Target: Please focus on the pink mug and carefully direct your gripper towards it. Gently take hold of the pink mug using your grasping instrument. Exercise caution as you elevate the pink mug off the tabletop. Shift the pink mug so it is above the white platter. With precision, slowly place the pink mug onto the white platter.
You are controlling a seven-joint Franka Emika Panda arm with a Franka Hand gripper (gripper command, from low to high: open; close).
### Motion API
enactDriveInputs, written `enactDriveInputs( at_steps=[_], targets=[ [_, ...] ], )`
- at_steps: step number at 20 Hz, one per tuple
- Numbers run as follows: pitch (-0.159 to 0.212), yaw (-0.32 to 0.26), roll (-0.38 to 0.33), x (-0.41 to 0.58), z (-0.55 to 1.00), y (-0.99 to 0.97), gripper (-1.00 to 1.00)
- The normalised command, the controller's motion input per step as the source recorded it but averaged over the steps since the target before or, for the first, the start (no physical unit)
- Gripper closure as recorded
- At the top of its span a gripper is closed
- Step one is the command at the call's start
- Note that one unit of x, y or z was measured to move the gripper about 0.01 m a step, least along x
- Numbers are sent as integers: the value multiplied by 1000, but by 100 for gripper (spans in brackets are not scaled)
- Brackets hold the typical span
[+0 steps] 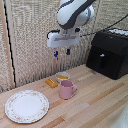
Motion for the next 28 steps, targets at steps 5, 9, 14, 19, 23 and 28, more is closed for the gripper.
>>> enactDriveInputs(
  at_steps=[5, 9, 14, 19, 23, 28],
  targets=[
    [37, -44, 60, -485, -14, -412, -100],
    [59, -49, 63, -404, -4, -459, -100],
    [34, -5, 18, -168, -154, -250, -100],
    [50, 0, 0, -91, -335, -12, -100],
    [47, 0, -1, -182, -403, -39, -100],
    [45, 38, 0, -261, -402, -29, -100]
  ],
)
